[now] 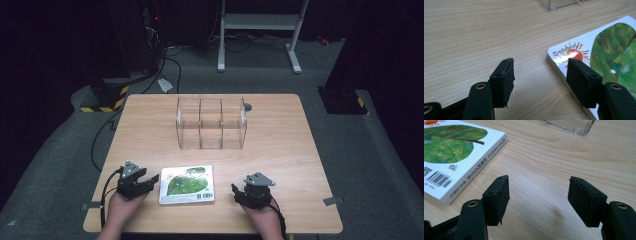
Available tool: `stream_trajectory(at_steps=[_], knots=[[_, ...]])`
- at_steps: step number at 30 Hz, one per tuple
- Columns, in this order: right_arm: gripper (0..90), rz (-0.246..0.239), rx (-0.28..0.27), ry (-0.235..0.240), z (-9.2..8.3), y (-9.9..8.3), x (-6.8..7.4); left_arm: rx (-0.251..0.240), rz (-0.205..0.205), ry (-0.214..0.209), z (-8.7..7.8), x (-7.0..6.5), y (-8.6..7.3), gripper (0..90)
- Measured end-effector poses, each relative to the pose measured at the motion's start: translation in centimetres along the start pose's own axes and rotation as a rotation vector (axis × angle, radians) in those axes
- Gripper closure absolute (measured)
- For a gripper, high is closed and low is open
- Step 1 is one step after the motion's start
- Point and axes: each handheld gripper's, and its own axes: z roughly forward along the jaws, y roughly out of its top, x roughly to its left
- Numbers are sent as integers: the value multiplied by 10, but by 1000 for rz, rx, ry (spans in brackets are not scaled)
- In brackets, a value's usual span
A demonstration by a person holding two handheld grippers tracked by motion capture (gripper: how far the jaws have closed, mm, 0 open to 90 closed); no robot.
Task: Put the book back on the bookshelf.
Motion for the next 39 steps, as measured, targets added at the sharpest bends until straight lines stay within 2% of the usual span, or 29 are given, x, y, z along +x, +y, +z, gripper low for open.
stream_trajectory(at_steps=[1,2,4,11,13,14,19,20,22,23,26,30,33,37,39], knots=[[335,-1,1,-1,0,1,0,0,0,0,0,0,0,392],[335,-1,-4,-1,-1,1,1,7,22,17,0,-3,3,394],[333,13,-13,2,-2,2,1,8,37,20,-2,-6,5,395],[322,13,-33,37,-5,7,6,27,47,25,-9,-15,5,373],[326,8,-31,51,-5,9,9,15,17,12,-9,-16,2,368],[326,1,-25,54,-5,10,12,11,-11,-6,-6,-16,-2,361],[318,-19,-29,34,-4,16,19,18,-13,-12,-2,-19,-7,336],[315,0,-39,36,-3,20,23,7,-20,-31,-3,-19,-8,334],[313,-6,-43,43,0,23,28,-1,-21,-36,-3,-19,-8,331],[313,-6,-43,43,0,23,28,-11,-41,-46,-3,-20,-7,331],[308,3,-41,63,4,24,35,-29,-56,-73,-3,-23,-8,339],[298,-1,-41,96,6,20,44,-19,-38,-77,-1,-31,-10,346],[297,-7,-46,105,5,19,45,-10,-44,-76,0,-32,-11,351],[292,-6,-31,134,5,16,51,7,-29,-76,4,-34,-12,352],[286,-10,-21,141,6,14,56,5,-41,-83,5,-35,-12,356]])
